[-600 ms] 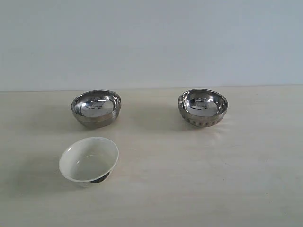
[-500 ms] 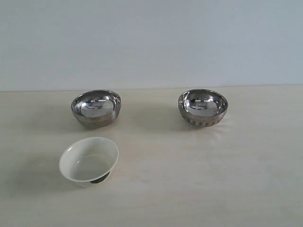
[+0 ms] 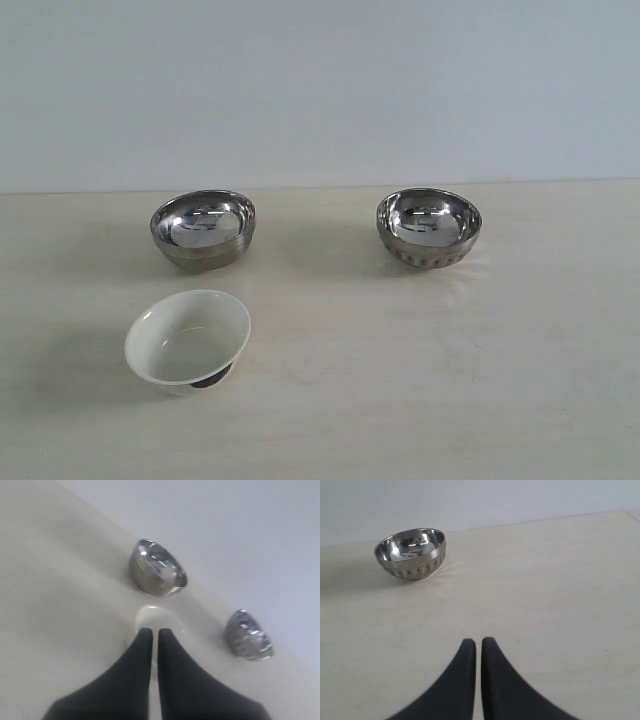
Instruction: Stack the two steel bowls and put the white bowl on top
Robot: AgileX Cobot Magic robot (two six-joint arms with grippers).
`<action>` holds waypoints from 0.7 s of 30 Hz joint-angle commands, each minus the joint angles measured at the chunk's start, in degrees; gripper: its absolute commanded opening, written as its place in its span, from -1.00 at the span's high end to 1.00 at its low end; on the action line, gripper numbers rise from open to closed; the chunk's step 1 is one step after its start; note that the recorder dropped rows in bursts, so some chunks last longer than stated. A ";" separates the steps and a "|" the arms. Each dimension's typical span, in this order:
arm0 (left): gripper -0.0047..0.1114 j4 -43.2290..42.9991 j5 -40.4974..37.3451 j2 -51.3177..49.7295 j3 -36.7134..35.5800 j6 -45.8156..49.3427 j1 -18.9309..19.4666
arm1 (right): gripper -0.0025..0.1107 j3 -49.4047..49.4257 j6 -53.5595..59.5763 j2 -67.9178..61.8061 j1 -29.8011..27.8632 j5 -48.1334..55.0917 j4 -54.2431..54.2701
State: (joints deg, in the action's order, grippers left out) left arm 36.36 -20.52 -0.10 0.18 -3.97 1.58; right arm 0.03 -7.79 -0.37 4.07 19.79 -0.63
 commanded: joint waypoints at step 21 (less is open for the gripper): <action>0.85 8.50 3.43 0.10 -0.18 -1.62 -0.29 | 0.96 -0.03 0.20 0.37 -0.11 -0.17 -0.17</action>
State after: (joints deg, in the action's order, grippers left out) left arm 43.86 -17.35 -0.10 0.18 -5.27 1.58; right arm 0.03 -7.79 -0.37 4.07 19.79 -0.63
